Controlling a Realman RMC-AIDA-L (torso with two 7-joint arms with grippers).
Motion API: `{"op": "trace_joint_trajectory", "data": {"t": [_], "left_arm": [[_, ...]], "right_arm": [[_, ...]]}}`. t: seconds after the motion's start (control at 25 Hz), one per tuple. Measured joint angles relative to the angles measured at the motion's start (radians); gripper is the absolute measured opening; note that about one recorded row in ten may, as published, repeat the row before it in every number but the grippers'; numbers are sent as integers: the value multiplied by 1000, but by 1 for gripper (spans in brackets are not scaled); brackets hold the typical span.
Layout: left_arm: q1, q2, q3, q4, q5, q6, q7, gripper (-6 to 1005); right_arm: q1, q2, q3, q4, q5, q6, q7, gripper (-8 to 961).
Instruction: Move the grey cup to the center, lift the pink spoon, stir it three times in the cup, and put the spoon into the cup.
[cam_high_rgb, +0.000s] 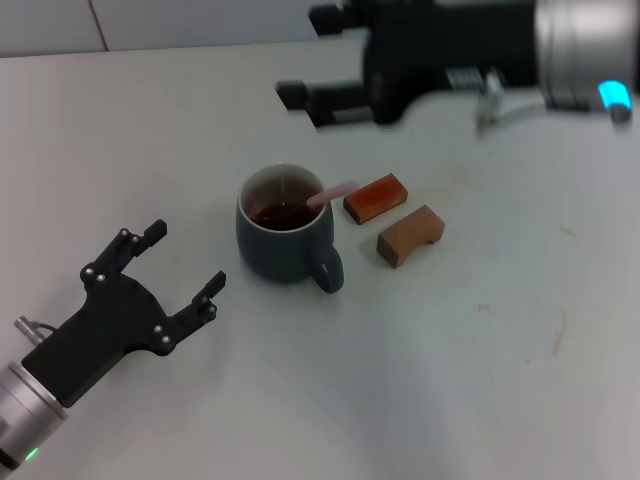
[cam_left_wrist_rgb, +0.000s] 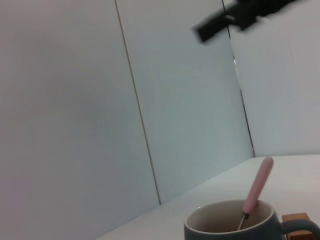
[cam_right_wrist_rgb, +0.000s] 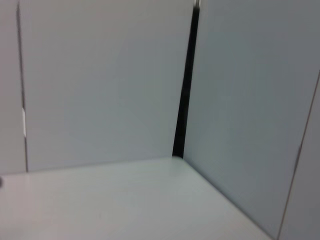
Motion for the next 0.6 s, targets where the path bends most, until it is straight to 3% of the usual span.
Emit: {"op": "trace_joint_trajectory", "data": {"t": [0.12, 0.24, 0.4, 0.48, 0.52, 0.56, 0.6], "left_arm": [[1, 0, -13, -4, 0, 2, 0, 847], [1, -1, -17, -3, 0, 2, 0, 847], [5, -1, -17, -4, 2, 2, 0, 847], [5, -2, -16, -4, 4, 2, 0, 847], [4, -3, -11, -4, 6, -4, 0, 847], [4, -3, -11, -4, 6, -4, 0, 847], [3, -4, -8, -4, 7, -6, 0, 847]], "right_arm": [[-143, 2, -41, 99, 209, 27, -269, 768], [-211, 0, -57, 278, 409, 9, -519, 768], [-203, -2, -21, 550, 533, -67, -733, 768], [-172, -2, 3, 707, 575, -97, -837, 768], [-124, -1, 22, 904, 647, -140, -967, 768], [-124, -1, 22, 904, 647, -140, -967, 768], [-99, -1, 28, 993, 686, -168, -1033, 768]]}}
